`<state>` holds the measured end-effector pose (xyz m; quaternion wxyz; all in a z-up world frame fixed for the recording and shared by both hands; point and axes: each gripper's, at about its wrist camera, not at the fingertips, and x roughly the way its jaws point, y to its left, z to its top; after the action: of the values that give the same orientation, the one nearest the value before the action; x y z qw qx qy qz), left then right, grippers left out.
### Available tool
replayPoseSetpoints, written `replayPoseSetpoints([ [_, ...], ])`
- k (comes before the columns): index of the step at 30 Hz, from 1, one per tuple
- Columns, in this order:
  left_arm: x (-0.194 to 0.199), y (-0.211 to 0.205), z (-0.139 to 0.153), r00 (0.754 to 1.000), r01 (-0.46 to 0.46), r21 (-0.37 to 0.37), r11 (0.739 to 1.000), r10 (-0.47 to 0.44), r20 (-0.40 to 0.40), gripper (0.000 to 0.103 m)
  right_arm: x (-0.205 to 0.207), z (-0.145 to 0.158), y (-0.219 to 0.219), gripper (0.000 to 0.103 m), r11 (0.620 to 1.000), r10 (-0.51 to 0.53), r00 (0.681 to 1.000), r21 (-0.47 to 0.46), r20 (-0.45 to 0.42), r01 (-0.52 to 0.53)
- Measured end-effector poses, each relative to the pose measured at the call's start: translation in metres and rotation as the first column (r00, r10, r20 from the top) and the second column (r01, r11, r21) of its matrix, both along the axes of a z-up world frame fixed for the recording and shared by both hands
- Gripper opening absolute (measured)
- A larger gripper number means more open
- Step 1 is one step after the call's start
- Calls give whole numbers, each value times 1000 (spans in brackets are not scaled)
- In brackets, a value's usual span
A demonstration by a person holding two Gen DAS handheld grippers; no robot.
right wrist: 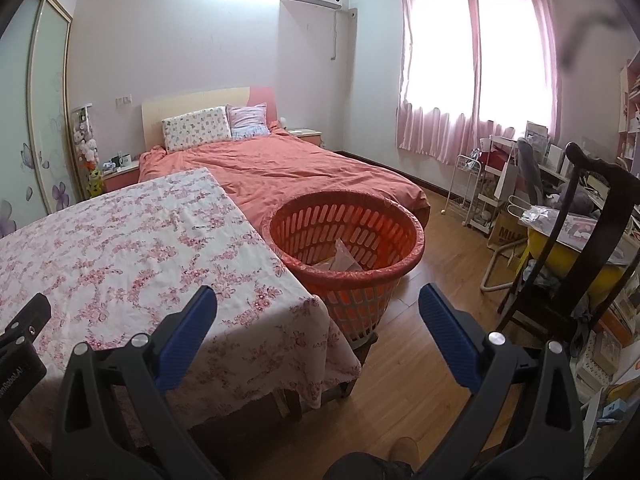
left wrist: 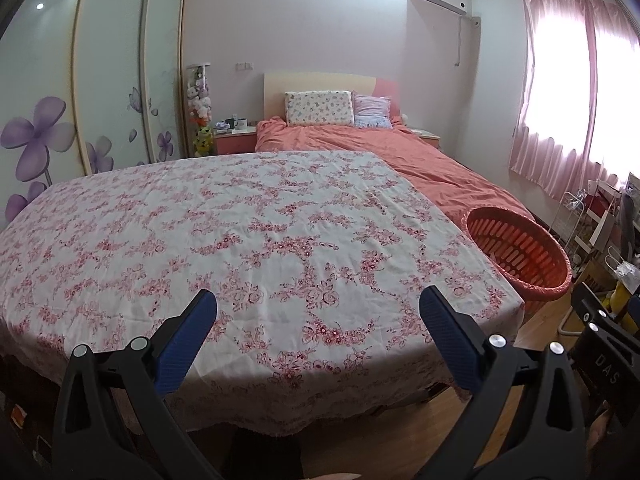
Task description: Collect trash
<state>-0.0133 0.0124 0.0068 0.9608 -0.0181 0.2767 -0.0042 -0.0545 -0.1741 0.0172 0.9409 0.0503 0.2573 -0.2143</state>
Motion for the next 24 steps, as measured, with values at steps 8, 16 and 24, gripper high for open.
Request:
replayPoseSetpoints([
  [8, 2, 0, 0, 1000, -8, 3, 1000, 8, -4, 100, 2, -2, -1, 99, 1000, 3, 1000, 0, -3, -3],
  [16, 0, 1, 3, 1000, -23, 4, 1000, 23, 9, 100, 4, -3, 0, 99, 1000, 6, 1000, 1, -3, -6],
  [24, 0, 1, 4, 1000, -23, 5, 1000, 23, 12, 100, 5, -3, 0, 99, 1000, 7, 1000, 2, -3, -7],
])
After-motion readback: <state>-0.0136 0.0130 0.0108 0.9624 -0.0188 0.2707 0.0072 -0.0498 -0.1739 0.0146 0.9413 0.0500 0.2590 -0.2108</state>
